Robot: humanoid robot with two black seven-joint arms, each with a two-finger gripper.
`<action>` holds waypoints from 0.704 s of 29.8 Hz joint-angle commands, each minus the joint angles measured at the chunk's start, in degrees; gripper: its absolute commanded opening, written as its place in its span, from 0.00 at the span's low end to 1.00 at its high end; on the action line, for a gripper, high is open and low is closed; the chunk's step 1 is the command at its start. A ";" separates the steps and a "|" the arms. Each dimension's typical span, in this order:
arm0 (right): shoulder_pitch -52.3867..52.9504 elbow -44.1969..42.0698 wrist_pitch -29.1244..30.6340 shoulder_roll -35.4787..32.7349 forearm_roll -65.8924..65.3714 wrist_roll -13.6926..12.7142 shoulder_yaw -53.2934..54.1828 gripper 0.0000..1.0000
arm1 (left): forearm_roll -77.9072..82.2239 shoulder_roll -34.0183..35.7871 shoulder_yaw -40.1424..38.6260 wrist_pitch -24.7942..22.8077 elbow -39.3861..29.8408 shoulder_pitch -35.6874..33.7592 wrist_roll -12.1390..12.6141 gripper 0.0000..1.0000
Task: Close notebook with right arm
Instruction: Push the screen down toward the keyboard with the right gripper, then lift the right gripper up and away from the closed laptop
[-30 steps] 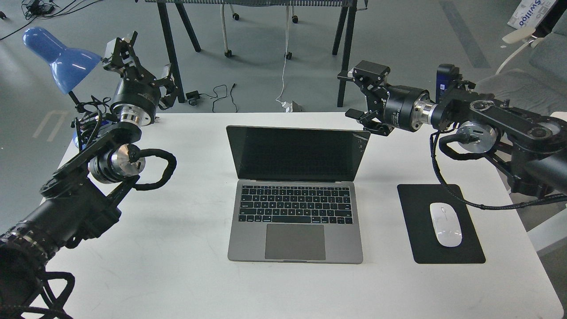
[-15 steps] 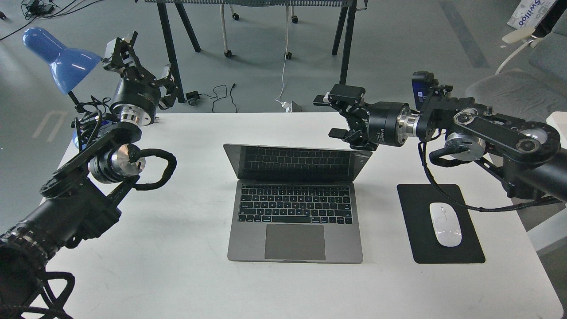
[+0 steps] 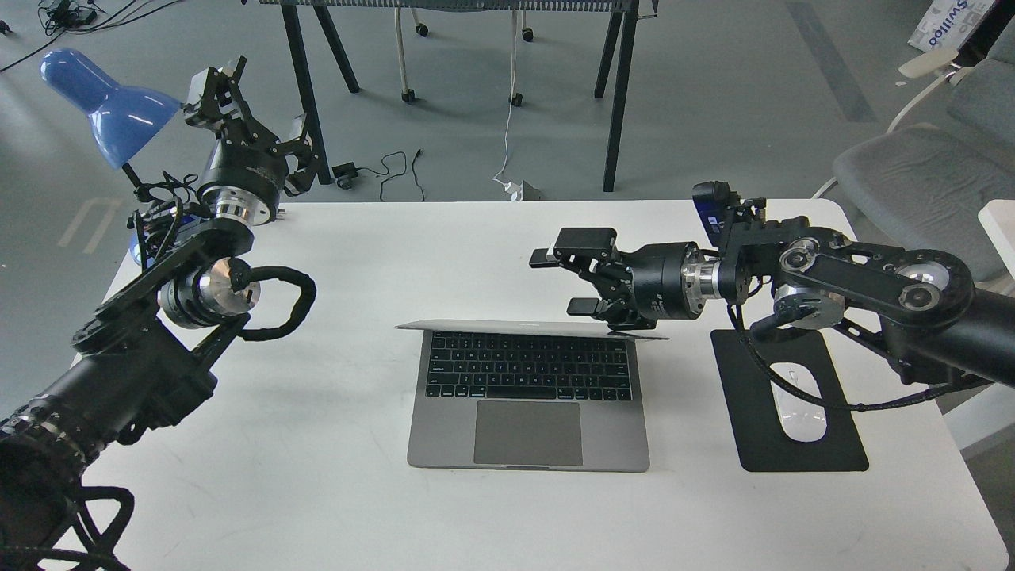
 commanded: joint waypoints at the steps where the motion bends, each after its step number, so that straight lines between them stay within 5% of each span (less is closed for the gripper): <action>1: -0.19 0.95 -0.02 0.09 0.02 -0.24 -2.55 1.00 | 0.00 0.00 0.00 -0.03 0.00 0.00 0.00 1.00; 21: -8.01 -2.03 -0.89 0.71 -1.12 -2.08 -8.70 1.00 | 0.00 0.00 0.00 -0.03 0.09 0.00 0.00 1.00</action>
